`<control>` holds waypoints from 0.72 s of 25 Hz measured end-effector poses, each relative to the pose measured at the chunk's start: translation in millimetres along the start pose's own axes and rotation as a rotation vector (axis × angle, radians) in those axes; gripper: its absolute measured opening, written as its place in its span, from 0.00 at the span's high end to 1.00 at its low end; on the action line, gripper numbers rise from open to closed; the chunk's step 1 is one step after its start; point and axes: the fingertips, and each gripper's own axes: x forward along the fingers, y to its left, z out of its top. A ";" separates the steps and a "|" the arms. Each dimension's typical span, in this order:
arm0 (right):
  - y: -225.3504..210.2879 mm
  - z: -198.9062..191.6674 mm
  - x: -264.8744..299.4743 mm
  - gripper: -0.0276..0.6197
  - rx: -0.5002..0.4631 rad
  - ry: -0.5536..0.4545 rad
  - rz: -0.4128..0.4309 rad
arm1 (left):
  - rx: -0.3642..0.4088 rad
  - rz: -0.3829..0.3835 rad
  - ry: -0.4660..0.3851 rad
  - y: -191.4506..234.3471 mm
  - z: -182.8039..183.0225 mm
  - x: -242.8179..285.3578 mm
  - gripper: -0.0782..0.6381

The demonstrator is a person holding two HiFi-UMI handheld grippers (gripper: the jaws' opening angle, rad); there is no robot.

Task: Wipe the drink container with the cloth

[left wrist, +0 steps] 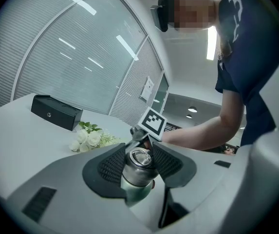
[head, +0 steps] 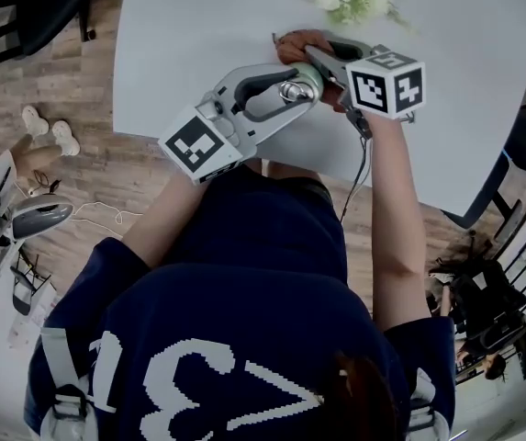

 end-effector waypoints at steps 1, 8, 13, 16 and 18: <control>-5.6 -5.1 -4.6 0.84 -0.013 -0.013 -0.051 | -0.002 0.001 0.000 1.2 0.5 -0.1 0.64; -9.0 -45.7 -45.0 0.77 -0.081 -0.019 -0.266 | 0.032 -0.012 0.014 3.8 9.2 -4.5 0.68; 9.9 -26.3 -84.3 0.70 -0.102 -0.142 -0.319 | 0.052 0.011 -0.010 11.3 30.9 -13.3 0.69; 25.3 8.2 -120.8 0.70 -0.147 -0.288 -0.370 | 0.092 0.046 -0.044 16.8 55.9 -19.9 0.74; 42.3 38.5 -151.8 0.77 -0.180 -0.436 -0.393 | 0.123 0.081 -0.076 20.6 78.3 -25.8 0.82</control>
